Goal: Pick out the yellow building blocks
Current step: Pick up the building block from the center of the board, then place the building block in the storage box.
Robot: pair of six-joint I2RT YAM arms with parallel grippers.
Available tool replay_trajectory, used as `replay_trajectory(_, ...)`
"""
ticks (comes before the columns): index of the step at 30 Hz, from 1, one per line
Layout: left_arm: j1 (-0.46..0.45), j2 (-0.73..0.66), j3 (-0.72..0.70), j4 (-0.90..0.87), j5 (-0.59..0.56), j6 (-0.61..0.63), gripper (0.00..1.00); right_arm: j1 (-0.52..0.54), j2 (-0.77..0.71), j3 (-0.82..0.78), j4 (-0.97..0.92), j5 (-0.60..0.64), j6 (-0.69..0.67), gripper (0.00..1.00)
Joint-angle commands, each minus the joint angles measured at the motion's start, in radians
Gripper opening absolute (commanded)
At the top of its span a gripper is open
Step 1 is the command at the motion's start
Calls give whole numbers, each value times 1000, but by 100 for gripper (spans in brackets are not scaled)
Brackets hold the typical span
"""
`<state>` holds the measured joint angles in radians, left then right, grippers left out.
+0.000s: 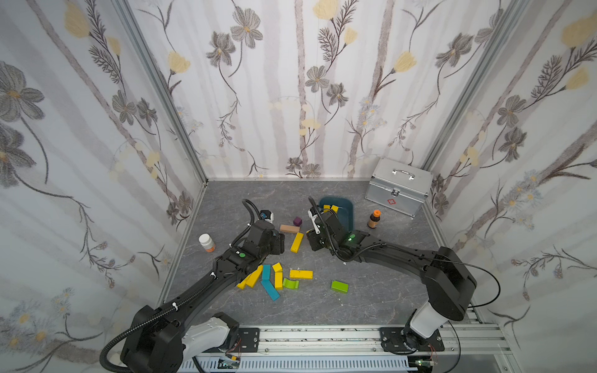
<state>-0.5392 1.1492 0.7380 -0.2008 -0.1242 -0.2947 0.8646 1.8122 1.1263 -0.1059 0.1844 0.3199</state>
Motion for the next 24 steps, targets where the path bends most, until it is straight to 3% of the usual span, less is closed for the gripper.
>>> replay_trajectory(1,2,38,34,54,34,-10,70,-18,-19,-17,60,-6,-8,7)
replay_trajectory(17,2,258,184,110,195,-5,68,-82,-51,-74,80,-32,14,7)
replay_trajectory(24,-20,350,271,105,293,-20,67,-160,-41,-74,65,-34,23,7)
